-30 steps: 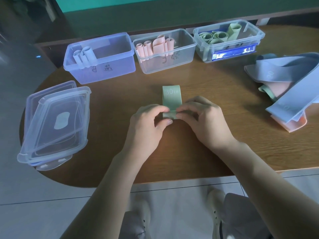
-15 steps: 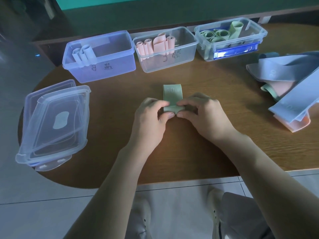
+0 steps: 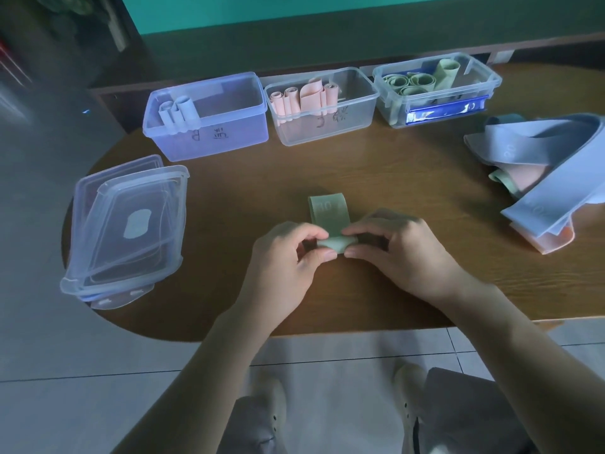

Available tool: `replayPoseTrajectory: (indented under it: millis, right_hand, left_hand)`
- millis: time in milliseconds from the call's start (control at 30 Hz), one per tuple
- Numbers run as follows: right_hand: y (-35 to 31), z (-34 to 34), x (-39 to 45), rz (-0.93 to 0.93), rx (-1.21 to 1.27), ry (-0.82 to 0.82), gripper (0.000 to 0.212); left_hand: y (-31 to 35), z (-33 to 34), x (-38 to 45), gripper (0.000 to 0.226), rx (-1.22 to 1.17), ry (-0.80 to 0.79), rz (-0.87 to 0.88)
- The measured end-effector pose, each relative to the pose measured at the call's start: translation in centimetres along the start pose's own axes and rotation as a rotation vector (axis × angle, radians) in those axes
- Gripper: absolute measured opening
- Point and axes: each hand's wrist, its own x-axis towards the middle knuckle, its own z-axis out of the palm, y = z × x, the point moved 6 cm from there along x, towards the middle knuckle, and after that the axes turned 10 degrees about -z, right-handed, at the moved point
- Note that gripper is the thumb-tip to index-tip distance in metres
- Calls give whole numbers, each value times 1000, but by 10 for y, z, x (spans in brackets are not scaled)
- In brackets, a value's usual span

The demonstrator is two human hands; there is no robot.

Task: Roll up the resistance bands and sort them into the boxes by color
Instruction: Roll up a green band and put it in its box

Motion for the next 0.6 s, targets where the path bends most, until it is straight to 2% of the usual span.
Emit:
replayPoseTrajectory:
  millis: [300, 433, 600]
  right_hand:
    - [3, -3, 6, 49, 18, 49, 20]
    - [6, -3, 12, 76, 6, 25, 19]
    - [8, -3, 16, 73, -22, 88, 16]
  left_hand:
    - [0, -3, 10, 13, -32, 93, 20]
    - [4, 0, 12, 4, -20, 128, 107]
    - [0, 1, 17, 23, 8, 60, 87]
